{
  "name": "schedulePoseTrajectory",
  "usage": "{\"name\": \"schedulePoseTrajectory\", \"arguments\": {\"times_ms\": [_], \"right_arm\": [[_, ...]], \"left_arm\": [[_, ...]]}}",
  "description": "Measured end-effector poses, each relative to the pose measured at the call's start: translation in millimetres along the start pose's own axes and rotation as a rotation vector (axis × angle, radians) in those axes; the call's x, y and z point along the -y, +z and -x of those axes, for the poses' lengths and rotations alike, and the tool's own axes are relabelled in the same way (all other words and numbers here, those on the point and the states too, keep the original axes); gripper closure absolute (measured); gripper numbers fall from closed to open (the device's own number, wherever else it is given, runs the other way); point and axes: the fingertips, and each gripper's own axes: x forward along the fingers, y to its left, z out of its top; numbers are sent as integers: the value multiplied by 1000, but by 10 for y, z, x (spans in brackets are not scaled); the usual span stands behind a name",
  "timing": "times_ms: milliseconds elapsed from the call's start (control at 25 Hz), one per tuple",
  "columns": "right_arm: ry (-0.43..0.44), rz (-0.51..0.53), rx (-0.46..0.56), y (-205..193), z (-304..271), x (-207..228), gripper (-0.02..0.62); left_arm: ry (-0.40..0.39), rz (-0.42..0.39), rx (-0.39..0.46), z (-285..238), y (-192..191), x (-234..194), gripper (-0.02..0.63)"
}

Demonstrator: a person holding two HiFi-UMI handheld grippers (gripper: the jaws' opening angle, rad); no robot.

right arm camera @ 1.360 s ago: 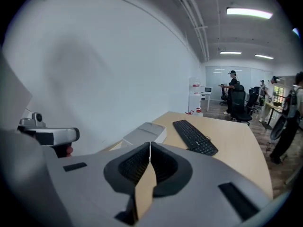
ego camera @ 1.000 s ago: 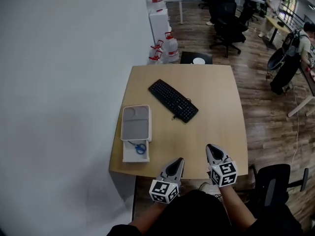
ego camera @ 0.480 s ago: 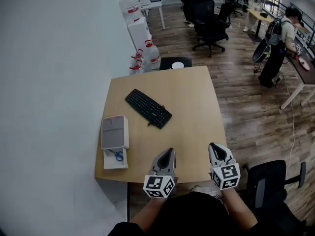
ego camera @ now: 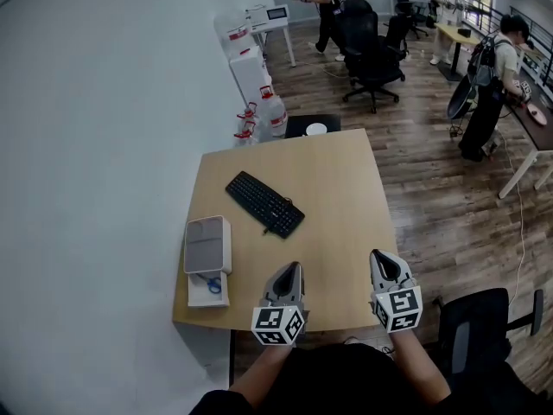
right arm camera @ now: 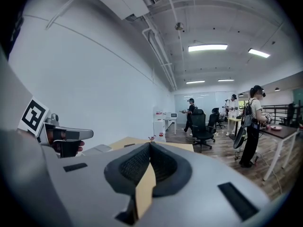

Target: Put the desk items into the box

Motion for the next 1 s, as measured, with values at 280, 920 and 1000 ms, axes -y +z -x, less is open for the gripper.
{"name": "schedulePoseTrajectory", "arguments": {"times_ms": [280,920,1000], "right_arm": [[-21,-23,-4,23,-97,-152,535],[-20,2,1,227,-257,-481,535],[-17,5,7,282,-280,-528,535]], "left_arm": [[-17,-9,11,38,118,-226,591],[-70,-38,35,21,220,-385,591],[-86,-40,37,23,242,-377,591]]}}
